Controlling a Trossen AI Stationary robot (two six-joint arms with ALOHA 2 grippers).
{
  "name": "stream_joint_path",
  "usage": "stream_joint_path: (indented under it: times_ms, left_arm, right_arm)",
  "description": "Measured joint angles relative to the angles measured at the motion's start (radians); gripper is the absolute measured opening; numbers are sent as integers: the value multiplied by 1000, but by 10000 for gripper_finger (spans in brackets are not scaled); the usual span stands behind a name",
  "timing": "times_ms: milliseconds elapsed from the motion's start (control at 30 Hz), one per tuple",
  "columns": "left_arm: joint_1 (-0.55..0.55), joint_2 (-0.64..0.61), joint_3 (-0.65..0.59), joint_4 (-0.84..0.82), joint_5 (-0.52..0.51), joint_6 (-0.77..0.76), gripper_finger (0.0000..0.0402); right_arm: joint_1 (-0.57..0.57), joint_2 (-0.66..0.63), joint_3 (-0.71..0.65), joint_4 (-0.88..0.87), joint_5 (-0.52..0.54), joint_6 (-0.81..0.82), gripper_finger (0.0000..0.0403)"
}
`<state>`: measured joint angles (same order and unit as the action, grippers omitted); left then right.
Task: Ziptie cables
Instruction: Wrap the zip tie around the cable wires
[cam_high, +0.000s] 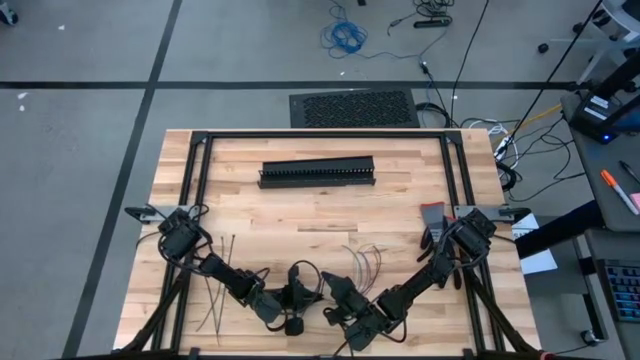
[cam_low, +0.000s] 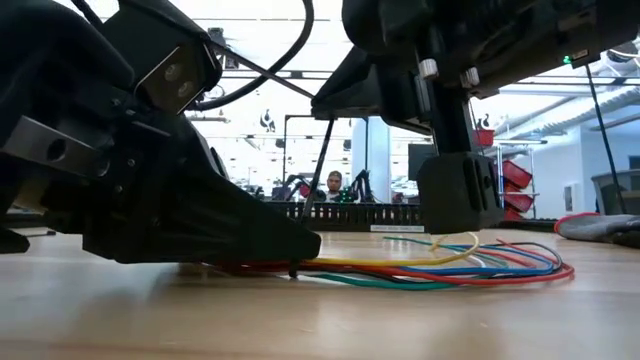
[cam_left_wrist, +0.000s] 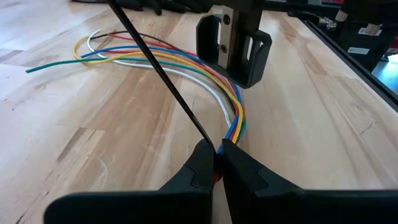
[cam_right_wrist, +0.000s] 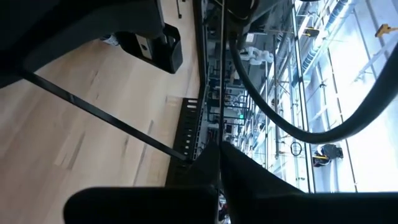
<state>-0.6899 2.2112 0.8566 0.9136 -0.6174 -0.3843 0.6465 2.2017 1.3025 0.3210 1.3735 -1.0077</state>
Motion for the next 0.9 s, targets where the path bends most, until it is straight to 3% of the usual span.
stream_joint_path:
  times_ms: [267,467,600,733,900]
  left_arm:
    - [-1,-14,-2,70,15,38,22]
    - [-4,-84,-2,50,15,174,22]
    - [-5,-97,-2,-1,15,180,28]
    - [-6,-97,-2,-63,39,137,59]
    - [-8,-97,-3,-70,72,136,143]
  right_arm:
    - [-5,-3,2,22,10,0,0]
    - [0,-8,3,56,27,17,0]
    - [1,-10,3,72,8,32,0]
    - [0,-10,3,73,-69,101,0]
    - [-2,-10,3,75,-91,255,1]
